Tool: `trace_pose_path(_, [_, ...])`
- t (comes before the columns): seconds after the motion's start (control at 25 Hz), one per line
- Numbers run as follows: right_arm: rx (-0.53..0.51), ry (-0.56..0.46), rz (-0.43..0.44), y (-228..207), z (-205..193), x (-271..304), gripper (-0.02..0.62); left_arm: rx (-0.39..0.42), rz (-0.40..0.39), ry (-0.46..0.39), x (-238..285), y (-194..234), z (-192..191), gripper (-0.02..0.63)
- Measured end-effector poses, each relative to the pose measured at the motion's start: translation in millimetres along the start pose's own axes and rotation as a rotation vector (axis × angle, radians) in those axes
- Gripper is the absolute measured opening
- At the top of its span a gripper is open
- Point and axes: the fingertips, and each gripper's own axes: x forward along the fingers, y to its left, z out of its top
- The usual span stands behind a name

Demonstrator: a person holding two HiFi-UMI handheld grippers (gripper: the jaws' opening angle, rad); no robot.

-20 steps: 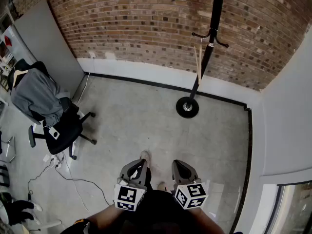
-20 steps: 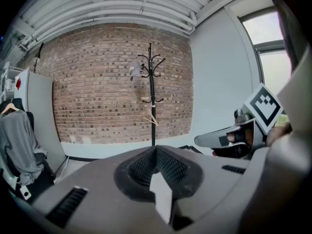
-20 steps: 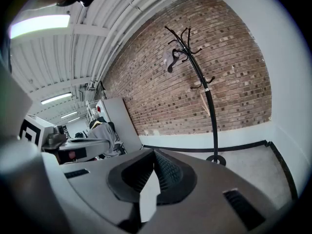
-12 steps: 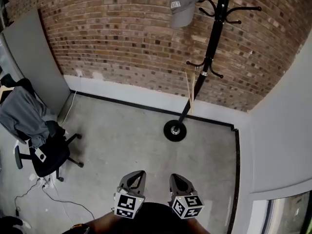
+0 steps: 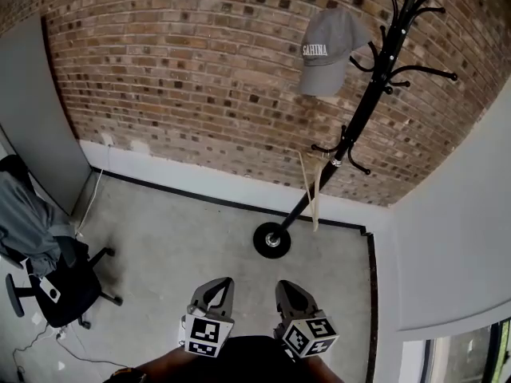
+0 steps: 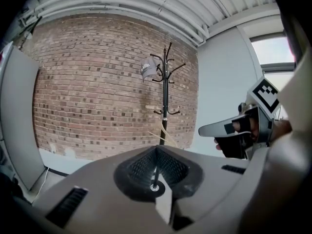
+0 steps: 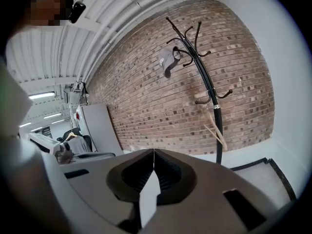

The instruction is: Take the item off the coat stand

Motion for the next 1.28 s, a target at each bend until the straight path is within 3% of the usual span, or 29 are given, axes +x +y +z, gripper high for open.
trace_pose_path(0.24, [-0.016, -0.053, 0.000, 0, 44, 44, 0.015, -0.012, 0.045, -0.065, 15, 54, 35, 0.041])
trace_pose_path(0.4, [0.011, -0.120, 0.013, -7, 78, 66, 0.015, -0.039, 0.069, -0.043, 25, 74, 30, 0.041])
trace_pose_path(0.64, [0.068, -0.272, 0.048, -35, 148, 106, 0.015, -0.011, 0.108, -0.038, 63, 107, 49, 0.041])
trace_pose_path(0.92, [0.099, -0.417, 0.308, -60, 256, 154, 0.017, 0.066, 0.102, -0.072, 150, 130, 124, 0.041])
trace_pose_path(1.12, [0.024, -0.512, 0.406, -82, 326, 177, 0.020, 0.123, 0.053, -0.099, 220, 124, 176, 0.041])
trace_pose_path(1.28, [0.056, -0.552, 0.531, -94, 371, 189, 0.147, 0.160, 0.038, -0.160, 256, 118, 212, 0.041])
